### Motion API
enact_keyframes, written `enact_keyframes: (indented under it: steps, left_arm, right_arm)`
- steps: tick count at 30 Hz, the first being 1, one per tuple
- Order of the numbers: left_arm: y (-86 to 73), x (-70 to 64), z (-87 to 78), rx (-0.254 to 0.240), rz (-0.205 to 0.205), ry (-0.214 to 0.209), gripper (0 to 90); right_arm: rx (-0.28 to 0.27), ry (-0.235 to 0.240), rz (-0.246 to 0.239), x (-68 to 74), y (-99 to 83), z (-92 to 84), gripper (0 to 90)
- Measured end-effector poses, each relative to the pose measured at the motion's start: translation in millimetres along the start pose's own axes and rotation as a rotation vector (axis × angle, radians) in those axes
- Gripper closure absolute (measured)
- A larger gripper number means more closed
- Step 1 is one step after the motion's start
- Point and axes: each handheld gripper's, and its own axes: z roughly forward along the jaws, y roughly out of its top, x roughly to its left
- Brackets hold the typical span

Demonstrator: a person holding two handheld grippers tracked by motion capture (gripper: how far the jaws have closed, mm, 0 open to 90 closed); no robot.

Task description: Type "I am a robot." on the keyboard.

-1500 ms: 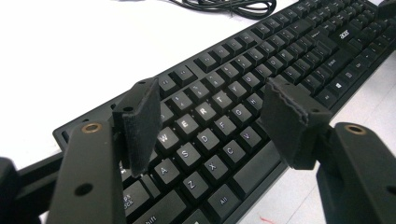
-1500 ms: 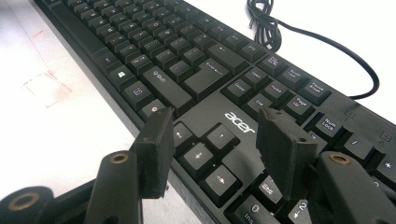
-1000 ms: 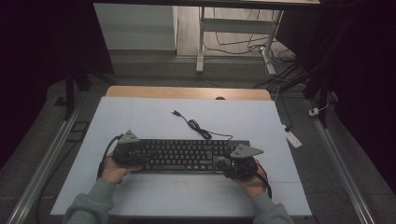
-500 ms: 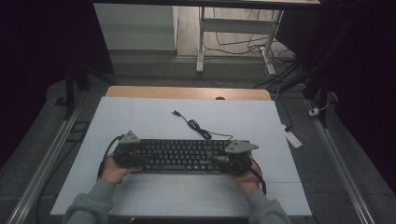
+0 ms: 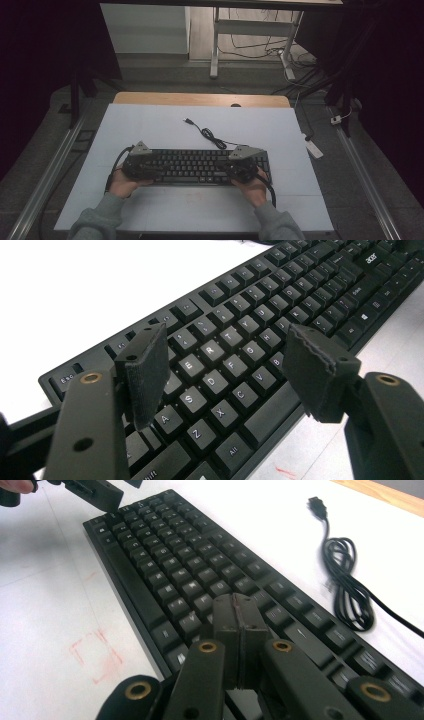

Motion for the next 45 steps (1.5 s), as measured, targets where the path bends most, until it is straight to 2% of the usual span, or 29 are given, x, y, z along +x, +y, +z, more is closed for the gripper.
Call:
enact_keyframes:
  steps: [16, 23, 45]
  left_arm:
    - [-1.5, -0.8, 1.9, 0.012, 0.004, 0.004, 34.1]
    - [-2.0, -1.2, 3.0, 0.017, 0.010, 0.006, 33.9]
    - [-2.3, -1.9, 3.7, 0.023, 0.023, 0.007, 33.4]
  right_arm:
    - [0.038, 0.035, -0.025, 1.0, 17.4, 47.2, 89.2]
    - [0.074, 0.027, -0.035, 0.6, 19.2, 65.0, 89.1]
    - [0.099, 0.001, -0.048, -0.8, 17.2, 81.9, 88.7]
